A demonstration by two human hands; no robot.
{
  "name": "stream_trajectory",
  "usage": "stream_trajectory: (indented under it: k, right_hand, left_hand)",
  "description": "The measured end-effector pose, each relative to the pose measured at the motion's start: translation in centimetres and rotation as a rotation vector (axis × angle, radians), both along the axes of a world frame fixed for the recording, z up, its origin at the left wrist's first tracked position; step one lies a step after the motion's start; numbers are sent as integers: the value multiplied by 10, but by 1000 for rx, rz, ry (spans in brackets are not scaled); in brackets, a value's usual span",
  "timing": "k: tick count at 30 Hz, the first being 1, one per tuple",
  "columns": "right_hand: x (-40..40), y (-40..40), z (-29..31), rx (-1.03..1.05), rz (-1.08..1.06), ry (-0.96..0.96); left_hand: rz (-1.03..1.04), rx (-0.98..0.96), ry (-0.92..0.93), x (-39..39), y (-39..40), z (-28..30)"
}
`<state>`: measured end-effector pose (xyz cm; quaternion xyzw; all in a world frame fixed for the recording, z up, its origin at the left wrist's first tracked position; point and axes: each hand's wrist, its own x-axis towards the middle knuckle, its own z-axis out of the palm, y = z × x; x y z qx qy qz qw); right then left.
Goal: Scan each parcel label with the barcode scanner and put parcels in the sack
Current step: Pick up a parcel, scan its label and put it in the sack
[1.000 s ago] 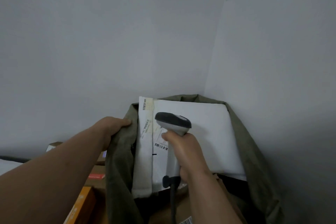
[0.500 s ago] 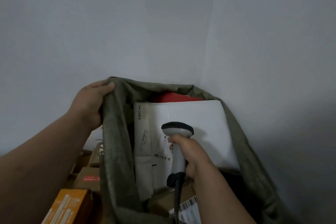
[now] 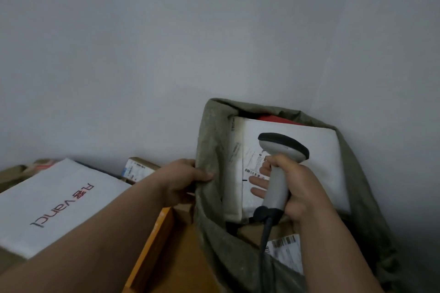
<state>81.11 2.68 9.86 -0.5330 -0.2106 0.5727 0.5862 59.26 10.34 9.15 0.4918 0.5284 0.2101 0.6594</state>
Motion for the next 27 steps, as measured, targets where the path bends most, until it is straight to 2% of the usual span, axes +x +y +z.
stream_trajectory:
  k: [4,8,12,20,27]
  right_hand:
    - [-35,-38,19,75,28,59]
    - [-95,-76,36,156,97,17]
    - [-184,-97,28,157,133,-90]
    - [-356,-104,-26,60,189,-182]
    - [-438,-78,-60,36,218,-286]
  left_hand:
    - [230,77,-298,-17,-22,2]
    - [416,164,-349,-64,-47,-2]
    - [556,148,-307,-152,-72,-12]
    - [750,53,-90,-364,-131,-64]
    - [819,29,59,-453,-137,-90]
